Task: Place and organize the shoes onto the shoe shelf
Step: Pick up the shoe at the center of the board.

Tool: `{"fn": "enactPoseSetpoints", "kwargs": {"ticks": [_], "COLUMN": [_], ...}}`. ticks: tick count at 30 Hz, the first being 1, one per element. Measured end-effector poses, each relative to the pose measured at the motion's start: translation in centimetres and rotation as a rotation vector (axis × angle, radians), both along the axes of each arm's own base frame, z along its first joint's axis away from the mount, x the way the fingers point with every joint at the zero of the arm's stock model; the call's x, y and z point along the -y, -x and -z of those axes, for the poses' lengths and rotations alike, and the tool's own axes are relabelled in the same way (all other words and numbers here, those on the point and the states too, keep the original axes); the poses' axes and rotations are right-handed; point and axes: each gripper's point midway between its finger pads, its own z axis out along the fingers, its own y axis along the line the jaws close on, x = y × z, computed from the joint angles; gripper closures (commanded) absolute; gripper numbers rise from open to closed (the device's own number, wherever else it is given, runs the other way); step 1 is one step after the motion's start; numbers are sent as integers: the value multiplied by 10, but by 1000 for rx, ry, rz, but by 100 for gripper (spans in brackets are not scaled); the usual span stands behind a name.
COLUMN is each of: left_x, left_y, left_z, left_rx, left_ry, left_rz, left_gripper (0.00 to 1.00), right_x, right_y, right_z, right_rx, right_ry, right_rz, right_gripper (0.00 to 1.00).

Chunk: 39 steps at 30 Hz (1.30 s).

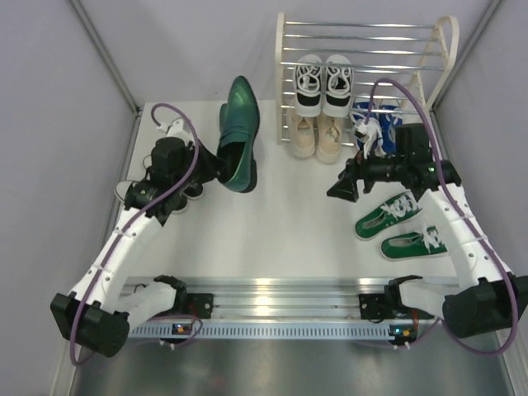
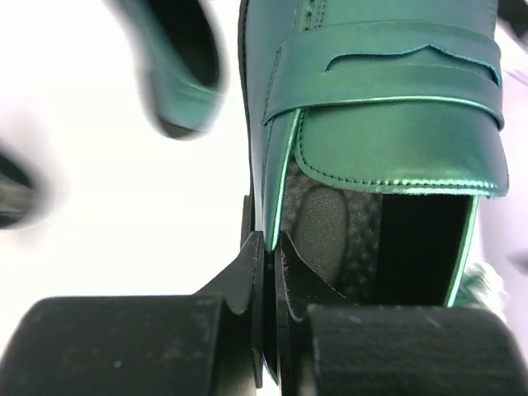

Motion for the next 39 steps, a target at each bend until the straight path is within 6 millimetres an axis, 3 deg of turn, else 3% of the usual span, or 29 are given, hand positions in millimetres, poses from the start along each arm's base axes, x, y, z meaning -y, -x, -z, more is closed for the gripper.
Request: {"fn": "enactPoseSetpoints", "kwargs": {"ticks": [4, 7, 12, 17, 20, 25, 33, 39], "left_x": [54, 83, 112, 142, 159, 181, 206, 215], "left_y": [33, 52, 66, 78, 84, 90, 84, 87], "left_z": [-5, 6, 23, 50, 63, 62, 55, 61], "left_rx": [-8, -69, -155, -248, -285, -290, -278, -283], "left_ry": [71, 97, 118, 98, 71, 62, 68, 40], "left_rz": [138, 199, 232, 273, 294, 303, 258, 241], "left_gripper": [100, 100, 100, 100, 100, 100, 100, 100], "right_x": [-32, -48, -46, -50, -51, -57, -64, -74], "right_y": [3, 24, 59, 96, 103, 116, 117, 97], "right_z": [-23, -44, -65, -54, -48, -36, -11, -4], "right_rx": [12, 145, 467, 585, 603, 594, 577, 605], "right_ry": [-24, -29, 38, 102, 133, 180, 325, 411], "right_rz": [-30, -206, -504, -725, -772, -823, -824, -764], "right_gripper": [12, 10, 12, 15, 16, 20, 21, 21]}}
